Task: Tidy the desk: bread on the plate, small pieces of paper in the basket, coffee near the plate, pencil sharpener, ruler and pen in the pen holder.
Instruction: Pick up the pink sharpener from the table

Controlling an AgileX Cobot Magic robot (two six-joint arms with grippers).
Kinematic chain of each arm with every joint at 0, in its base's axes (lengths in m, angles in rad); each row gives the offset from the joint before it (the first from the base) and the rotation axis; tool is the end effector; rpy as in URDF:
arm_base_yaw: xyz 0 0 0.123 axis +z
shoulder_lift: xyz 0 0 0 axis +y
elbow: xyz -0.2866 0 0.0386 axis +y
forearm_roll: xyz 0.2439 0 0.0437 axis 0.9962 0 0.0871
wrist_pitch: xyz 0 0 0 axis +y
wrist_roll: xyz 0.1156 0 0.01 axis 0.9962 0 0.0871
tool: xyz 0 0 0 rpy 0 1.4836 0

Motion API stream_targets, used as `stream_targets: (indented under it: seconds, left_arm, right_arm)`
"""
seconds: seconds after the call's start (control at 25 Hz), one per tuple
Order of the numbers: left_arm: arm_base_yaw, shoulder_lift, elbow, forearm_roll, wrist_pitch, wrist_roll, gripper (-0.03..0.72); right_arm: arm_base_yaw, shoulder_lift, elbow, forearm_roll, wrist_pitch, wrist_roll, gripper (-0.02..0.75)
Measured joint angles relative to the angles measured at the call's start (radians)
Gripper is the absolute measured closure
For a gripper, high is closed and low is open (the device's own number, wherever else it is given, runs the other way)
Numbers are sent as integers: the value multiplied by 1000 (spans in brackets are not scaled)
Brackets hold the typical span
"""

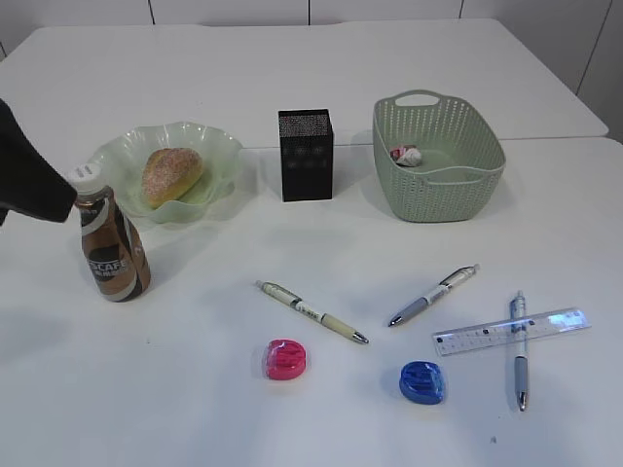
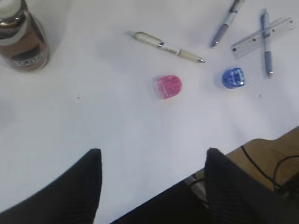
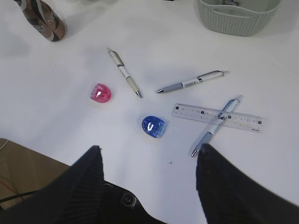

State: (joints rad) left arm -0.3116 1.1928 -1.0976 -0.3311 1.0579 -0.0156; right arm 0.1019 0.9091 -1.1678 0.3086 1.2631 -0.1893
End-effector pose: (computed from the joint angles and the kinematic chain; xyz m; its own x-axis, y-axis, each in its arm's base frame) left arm 0.2118 -0.1028 0.3278 -0.8862 0.1024 -0.4519 0.2737 0.9026 -0.3322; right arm 0.1435 0.0484 0.3902 -0.7521 -0.1663 -0.6377 -0.3471 0.9225 0.1687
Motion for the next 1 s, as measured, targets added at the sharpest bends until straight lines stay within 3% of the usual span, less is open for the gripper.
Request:
stream_targets:
  seconds: [0.2,1.0]
  left_arm:
    - [-38,-23,0,-105,1,69,207]
    - [-49,-47,0,-64,-63,109,221]
  right_arm:
    - [0,11,0,-11,0,0,245]
    - [25,154,0,-71,-6,-25,245]
